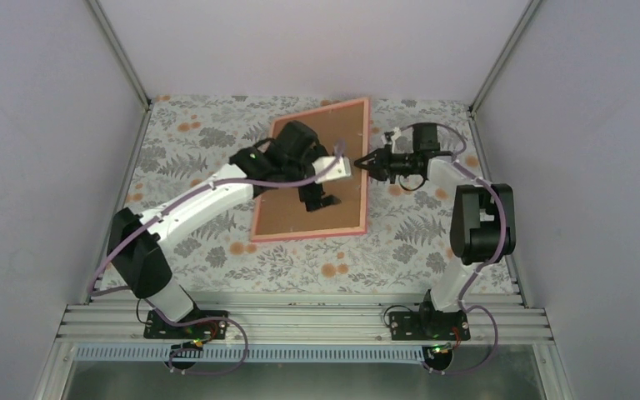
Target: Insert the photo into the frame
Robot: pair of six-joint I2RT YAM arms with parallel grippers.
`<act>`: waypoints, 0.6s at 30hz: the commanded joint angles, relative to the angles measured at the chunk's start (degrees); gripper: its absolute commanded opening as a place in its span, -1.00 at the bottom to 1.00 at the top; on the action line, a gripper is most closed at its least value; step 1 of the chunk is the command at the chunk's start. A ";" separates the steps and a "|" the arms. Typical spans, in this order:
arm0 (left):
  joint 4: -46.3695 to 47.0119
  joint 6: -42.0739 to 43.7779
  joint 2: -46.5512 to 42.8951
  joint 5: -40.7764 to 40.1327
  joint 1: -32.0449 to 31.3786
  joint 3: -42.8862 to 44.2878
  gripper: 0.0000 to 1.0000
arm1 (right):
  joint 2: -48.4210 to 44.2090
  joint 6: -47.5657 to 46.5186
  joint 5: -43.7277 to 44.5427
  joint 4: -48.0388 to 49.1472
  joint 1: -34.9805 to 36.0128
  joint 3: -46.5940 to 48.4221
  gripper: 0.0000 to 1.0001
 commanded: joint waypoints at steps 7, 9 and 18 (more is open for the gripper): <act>-1.93 -11.34 -1.49 1.48 20.09 5.22 1.00 | -6.95 -27.04 4.44 -15.99 -3.32 23.13 -0.92; -1.16 -12.91 -1.80 1.70 23.53 3.99 1.00 | -9.04 -30.92 7.52 -18.29 -3.25 27.51 -0.93; 0.35 -14.86 -2.95 0.34 32.74 3.92 1.00 | -9.86 -44.13 25.89 -23.32 -1.63 43.40 -0.93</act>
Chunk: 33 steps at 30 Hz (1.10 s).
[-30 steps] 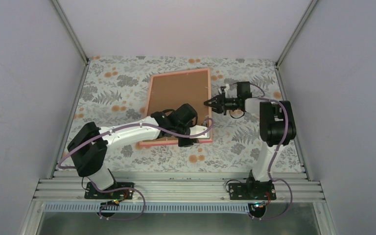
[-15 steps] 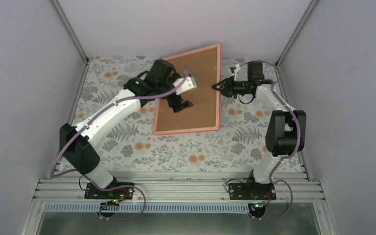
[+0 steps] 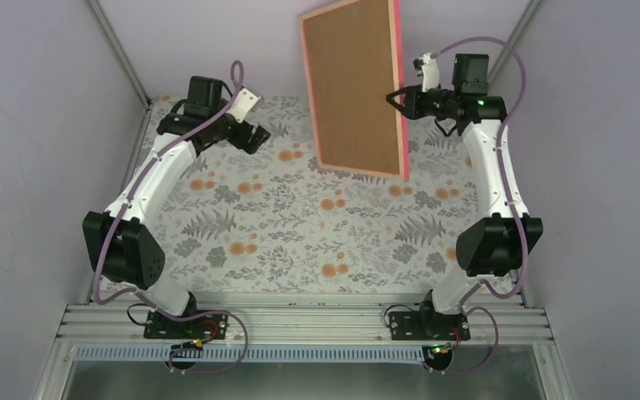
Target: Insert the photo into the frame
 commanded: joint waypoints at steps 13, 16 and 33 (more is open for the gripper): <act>3.39 -5.54 -5.12 -5.98 13.68 2.94 1.00 | -11.56 -38.32 44.39 14.91 23.47 -4.32 -0.93; 3.59 -6.02 -5.85 -5.57 17.20 4.17 1.00 | -13.84 -43.06 52.51 19.95 29.53 -11.49 -0.93; 4.35 -9.86 -6.58 2.26 27.00 2.75 1.00 | -13.18 -49.47 70.34 42.31 53.07 -45.22 -0.92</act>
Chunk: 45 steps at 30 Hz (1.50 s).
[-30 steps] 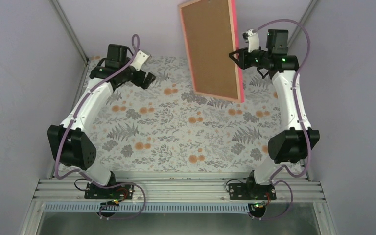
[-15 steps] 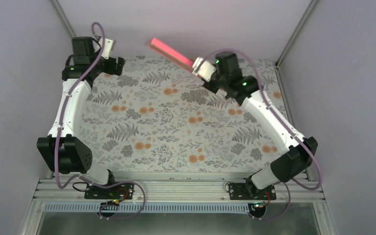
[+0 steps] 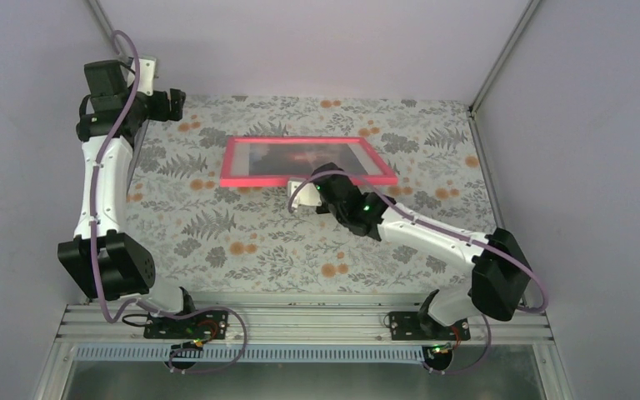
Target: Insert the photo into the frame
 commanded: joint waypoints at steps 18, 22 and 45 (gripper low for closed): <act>0.85 -1.23 -1.96 6.97 0.14 -5.82 1.00 | 8.03 13.72 -1.05 23.45 10.02 -20.64 0.14; 0.59 -0.61 -1.47 9.25 0.12 -5.76 1.00 | 8.76 15.41 -5.06 19.18 10.14 -19.24 0.56; -4.20 16.08 -8.45 15.10 -7.03 -26.96 1.00 | 6.22 23.83 -56.89 -21.87 -32.96 6.41 1.00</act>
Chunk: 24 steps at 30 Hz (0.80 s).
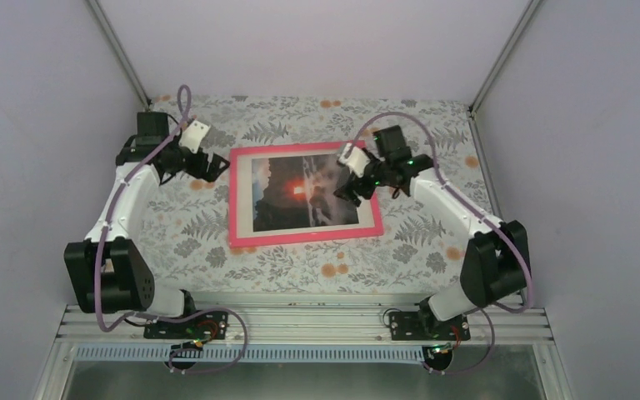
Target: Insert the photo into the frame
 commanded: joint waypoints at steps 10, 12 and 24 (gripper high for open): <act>-1.38 14.55 -16.33 -5.19 -10.06 -21.99 1.00 | 14.72 3.05 -13.91 -7.65 -20.39 10.18 1.00; -0.94 16.00 -18.39 -6.87 -13.10 -25.12 1.00 | 18.95 4.61 -14.28 -6.83 -20.45 14.53 1.00; 2.16 21.68 -20.84 -12.72 -26.51 -32.27 1.00 | 48.80 19.33 -17.66 -5.22 -20.50 48.96 1.00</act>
